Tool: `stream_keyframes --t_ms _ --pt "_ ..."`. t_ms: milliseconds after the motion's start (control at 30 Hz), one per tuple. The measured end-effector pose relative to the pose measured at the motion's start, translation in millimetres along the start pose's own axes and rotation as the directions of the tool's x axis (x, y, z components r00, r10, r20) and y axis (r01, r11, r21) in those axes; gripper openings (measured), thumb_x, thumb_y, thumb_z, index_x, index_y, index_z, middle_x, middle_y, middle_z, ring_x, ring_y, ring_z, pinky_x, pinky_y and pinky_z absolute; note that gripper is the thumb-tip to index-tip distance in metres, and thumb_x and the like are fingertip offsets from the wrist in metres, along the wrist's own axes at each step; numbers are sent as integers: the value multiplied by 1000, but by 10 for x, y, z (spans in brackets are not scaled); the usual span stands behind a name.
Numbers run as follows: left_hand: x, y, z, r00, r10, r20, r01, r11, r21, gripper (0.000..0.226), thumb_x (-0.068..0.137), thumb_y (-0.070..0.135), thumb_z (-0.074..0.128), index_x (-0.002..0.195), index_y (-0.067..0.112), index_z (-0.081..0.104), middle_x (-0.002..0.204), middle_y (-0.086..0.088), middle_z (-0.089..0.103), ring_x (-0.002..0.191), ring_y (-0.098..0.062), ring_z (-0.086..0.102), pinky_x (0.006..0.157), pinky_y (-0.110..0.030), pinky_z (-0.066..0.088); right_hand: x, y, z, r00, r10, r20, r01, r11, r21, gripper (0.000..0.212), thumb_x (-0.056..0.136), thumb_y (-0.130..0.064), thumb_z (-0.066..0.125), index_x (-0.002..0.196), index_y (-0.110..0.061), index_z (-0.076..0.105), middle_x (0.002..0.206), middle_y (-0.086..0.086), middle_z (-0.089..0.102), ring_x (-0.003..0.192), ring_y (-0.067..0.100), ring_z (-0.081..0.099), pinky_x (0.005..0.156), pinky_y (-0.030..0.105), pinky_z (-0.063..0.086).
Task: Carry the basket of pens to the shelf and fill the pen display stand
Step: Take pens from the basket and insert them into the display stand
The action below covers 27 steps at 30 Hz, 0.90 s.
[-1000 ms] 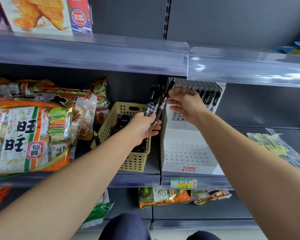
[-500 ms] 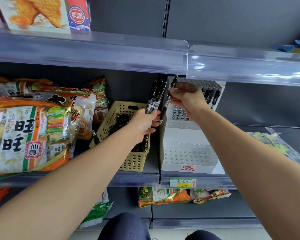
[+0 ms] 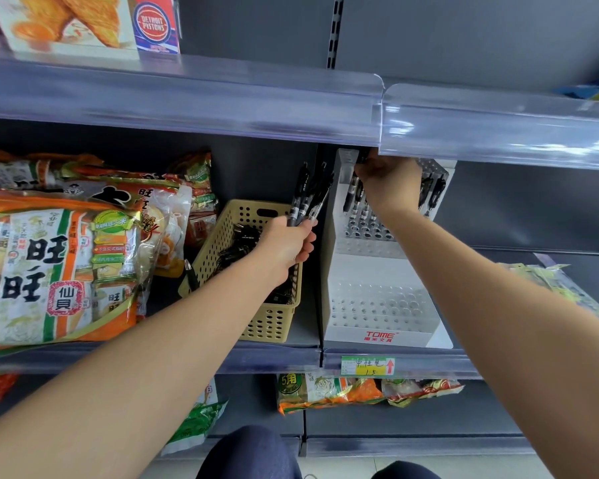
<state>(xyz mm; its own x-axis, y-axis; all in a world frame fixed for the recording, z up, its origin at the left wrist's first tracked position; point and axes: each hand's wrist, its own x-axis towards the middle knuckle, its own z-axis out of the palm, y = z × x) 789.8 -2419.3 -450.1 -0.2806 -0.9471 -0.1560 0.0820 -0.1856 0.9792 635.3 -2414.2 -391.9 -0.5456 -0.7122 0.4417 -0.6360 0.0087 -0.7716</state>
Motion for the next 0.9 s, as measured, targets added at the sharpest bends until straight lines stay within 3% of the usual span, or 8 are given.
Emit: stream_keyframes --t_ms 100,167,233,433,600,733,900 --pt "18 -24 -17 1000 -8 -1 8 1000 1 16 99 12 50 110 7 61 73 -2 53 58 -10 46 52 -20 39 -11 34 25 998 -59 -20 57 996 -72 33 86 -14 62 55 -24 57 67 4 64 69 20 58 63 24 44" --pt "29 -35 -26 1000 -13 -1 13 1000 2 16 99 12 50 109 8 61 73 -1 53 57 -9 47 51 -19 39 -12 39 38 997 -67 -31 64 994 -92 15 86 -14 63 76 -13 74 83 10 73 80 25 66 71 29 51" --pt "36 -38 -31 1000 -16 0 16 1000 0 16 99 12 50 109 7 61 73 -1 54 57 -10 47 52 -20 40 -16 46 55 997 -66 -28 63 993 -104 12 85 -14 65 85 -10 75 89 9 74 85 24 68 74 28 52" --pt "43 -46 -43 1000 -18 9 18 1000 -2 20 99 12 49 114 5 60 73 -2 53 59 -10 47 53 -20 39 -60 81 114 995 -101 -26 96 985 -144 14 83 -11 64 91 -14 74 85 6 74 82 24 67 72 28 53" --pt "45 -55 -55 1000 -22 13 22 1000 -6 20 99 12 49 115 5 60 74 -2 54 60 -10 47 54 -21 40 -98 126 184 996 -90 5 89 974 -209 13 83 -9 61 83 -8 74 83 12 73 79 29 67 69 29 54" --pt "52 -58 -65 1000 -26 10 27 1000 -8 20 99 12 49 114 6 60 73 -2 54 60 -10 47 56 -22 40 -127 139 213 998 -63 3 62 971 -230 18 84 -12 59 86 -4 75 86 16 72 83 33 66 74 37 57" --pt "53 -68 -66 1000 -21 11 22 1000 -5 20 99 12 48 113 6 61 74 -2 54 60 -10 48 56 -21 41 -113 118 258 1000 -24 10 26 964 -263 20 80 -16 57 73 -4 70 69 14 67 67 32 63 60 31 56"
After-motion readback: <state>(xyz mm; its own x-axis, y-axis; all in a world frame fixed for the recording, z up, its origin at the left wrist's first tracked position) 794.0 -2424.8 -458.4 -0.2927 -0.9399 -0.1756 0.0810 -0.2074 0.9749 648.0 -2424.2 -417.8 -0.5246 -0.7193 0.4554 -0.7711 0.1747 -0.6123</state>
